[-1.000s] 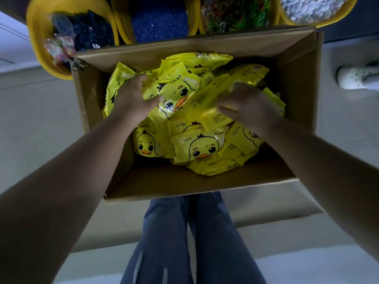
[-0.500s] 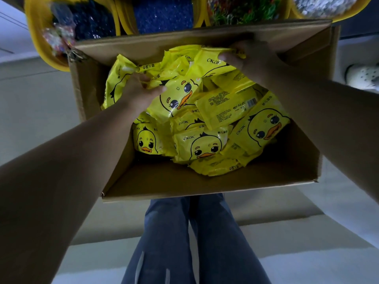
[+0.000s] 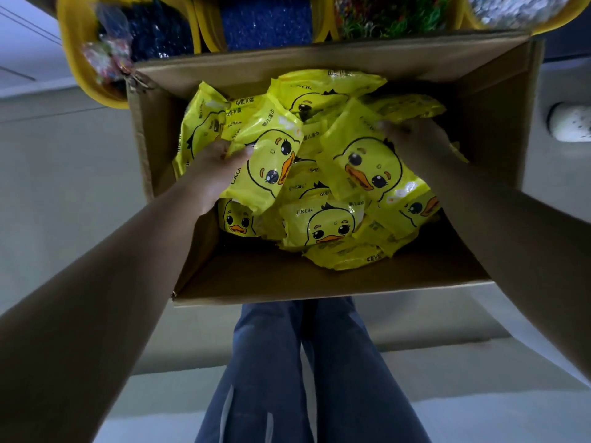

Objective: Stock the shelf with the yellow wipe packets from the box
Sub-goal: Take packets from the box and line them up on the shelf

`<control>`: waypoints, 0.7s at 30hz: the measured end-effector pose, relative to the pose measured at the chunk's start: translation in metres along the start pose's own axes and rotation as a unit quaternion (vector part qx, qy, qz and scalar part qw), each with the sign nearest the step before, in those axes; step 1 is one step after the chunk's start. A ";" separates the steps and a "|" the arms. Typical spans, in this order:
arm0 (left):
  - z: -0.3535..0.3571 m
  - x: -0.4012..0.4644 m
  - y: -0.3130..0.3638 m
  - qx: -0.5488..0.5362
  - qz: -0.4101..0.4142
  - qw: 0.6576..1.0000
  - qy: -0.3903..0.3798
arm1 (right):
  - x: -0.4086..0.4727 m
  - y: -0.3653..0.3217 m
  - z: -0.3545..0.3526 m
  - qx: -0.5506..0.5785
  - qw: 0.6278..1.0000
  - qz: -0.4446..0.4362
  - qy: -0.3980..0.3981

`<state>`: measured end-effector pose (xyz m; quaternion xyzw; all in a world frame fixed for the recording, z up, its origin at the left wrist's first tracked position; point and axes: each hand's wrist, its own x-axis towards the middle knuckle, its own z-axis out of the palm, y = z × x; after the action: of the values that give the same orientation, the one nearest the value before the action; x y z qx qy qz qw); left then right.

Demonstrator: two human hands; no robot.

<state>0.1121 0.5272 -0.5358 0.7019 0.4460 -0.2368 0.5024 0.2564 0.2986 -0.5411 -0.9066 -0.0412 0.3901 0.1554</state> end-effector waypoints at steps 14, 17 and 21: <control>-0.024 -0.051 0.025 0.110 0.100 0.988 0.043 | -0.073 -0.030 -0.027 0.127 0.987 -0.094 -0.022; -0.053 -0.094 0.058 0.108 0.148 0.982 0.044 | -0.113 -0.049 -0.073 0.126 0.983 -0.133 -0.004; -0.093 -0.163 0.112 0.109 0.218 0.966 0.082 | -0.167 -0.079 -0.146 0.156 0.969 -0.186 0.033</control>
<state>0.1185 0.5387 -0.3173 0.8498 0.2933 -0.1107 0.4237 0.2499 0.3038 -0.3058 -0.8597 -0.1426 0.3263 0.3663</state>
